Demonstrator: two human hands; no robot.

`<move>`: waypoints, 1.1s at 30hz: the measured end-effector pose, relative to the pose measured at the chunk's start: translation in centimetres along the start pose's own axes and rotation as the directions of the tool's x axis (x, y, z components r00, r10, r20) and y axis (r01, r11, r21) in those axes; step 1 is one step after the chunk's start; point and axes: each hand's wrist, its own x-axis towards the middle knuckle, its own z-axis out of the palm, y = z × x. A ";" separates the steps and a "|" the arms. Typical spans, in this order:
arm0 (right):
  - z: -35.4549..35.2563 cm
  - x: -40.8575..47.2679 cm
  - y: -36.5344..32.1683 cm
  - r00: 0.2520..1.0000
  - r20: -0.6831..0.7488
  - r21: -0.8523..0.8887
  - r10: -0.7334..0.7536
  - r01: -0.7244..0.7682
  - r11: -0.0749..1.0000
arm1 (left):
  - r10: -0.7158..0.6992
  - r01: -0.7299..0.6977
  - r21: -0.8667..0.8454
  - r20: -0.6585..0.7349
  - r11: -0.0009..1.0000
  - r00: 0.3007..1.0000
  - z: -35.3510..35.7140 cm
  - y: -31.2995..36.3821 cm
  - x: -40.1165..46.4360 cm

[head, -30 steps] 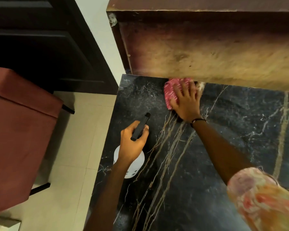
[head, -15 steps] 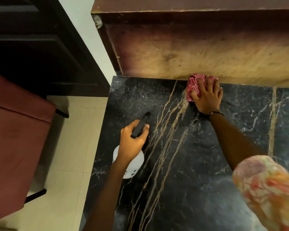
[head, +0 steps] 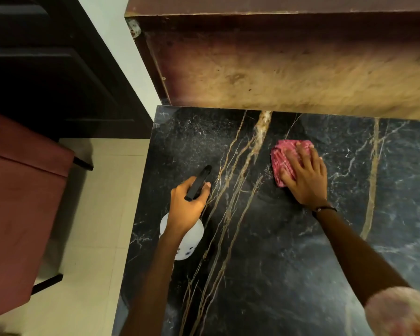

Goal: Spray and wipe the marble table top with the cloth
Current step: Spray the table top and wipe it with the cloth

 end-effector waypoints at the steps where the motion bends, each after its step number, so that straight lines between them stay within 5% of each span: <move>1: 0.0 0.9 -1.0 0.997 0.002 0.020 0.074 -0.074 0.997 | -0.003 0.003 0.001 0.006 1.000 1.000 0.0 -0.1 -0.3; 4: 0.6 2.4 -4.9 0.994 0.014 0.048 0.111 -0.112 0.993 | -0.012 0.012 -0.007 0.021 1.000 1.000 0.0 -0.5 -1.0; 10: 2.9 -4.5 -10.8 0.967 0.005 0.007 -0.254 0.254 0.967 | -0.012 0.011 0.026 0.018 1.000 1.000 -0.2 -1.5 -2.3; 13: 2.9 -9.5 -8.3 0.949 0.042 -0.030 -0.312 0.314 0.949 | -0.017 0.016 0.040 0.017 0.999 1.000 -0.8 -1.8 -3.1; 17: 1.7 -9.2 -4.5 0.986 0.036 -0.010 -0.163 0.164 0.986 | -0.014 0.014 0.017 0.029 1.000 0.999 -1.7 -1.8 -4.5; 21: 1.3 -3.7 -8.4 0.997 0.040 0.067 0.066 -0.069 0.995 | -0.022 0.022 0.002 0.037 1.000 0.999 -2.2 -2.0 -5.9; 23: 1.5 -2.1 -11.5 0.997 0.047 0.082 0.069 -0.072 0.994 | -0.038 0.038 -0.013 0.027 0.999 0.999 -2.3 -2.2 -6.4; 29: 3.6 -7.9 -17.3 0.954 0.037 0.029 -0.299 0.298 0.954 | -0.045 0.044 0.007 0.031 0.999 0.999 -2.6 -2.6 -7.6; 33: 3.8 -13.9 -13.6 0.889 0.068 -0.023 -0.452 0.455 0.890 | -0.063 0.063 -0.009 0.042 0.998 0.997 -3.2 -2.9 -8.4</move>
